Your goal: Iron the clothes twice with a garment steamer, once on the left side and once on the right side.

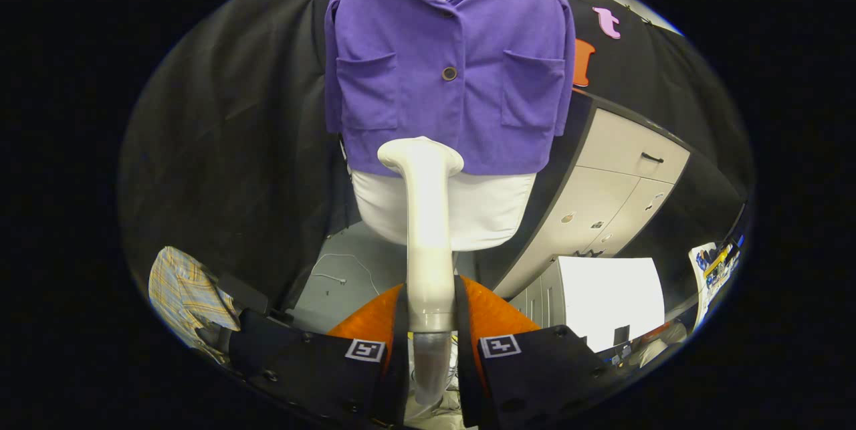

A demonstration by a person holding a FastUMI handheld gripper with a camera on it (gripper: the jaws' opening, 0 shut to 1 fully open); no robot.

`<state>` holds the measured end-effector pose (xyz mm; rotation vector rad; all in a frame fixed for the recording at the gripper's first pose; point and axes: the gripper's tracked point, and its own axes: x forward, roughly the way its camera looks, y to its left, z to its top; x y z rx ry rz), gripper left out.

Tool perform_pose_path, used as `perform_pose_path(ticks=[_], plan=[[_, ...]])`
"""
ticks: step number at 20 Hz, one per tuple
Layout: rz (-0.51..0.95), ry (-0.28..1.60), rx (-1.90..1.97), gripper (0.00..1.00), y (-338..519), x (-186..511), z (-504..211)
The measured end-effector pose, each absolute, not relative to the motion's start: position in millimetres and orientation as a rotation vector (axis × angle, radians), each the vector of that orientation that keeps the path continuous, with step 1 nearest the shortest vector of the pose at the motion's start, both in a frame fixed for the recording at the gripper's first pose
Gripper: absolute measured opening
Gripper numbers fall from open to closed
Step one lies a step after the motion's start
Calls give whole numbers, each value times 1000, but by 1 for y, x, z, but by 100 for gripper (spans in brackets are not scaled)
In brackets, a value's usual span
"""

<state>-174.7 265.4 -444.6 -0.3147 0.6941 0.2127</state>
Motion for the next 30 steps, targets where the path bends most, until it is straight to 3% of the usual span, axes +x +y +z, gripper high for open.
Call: perform_pose_path(ticks=[8, 15, 30], plan=[[103, 580, -234, 38, 214, -143, -364], [40, 391, -216, 38, 172, -114, -253], [-18, 9, -174, 38, 138, -127, -35]])
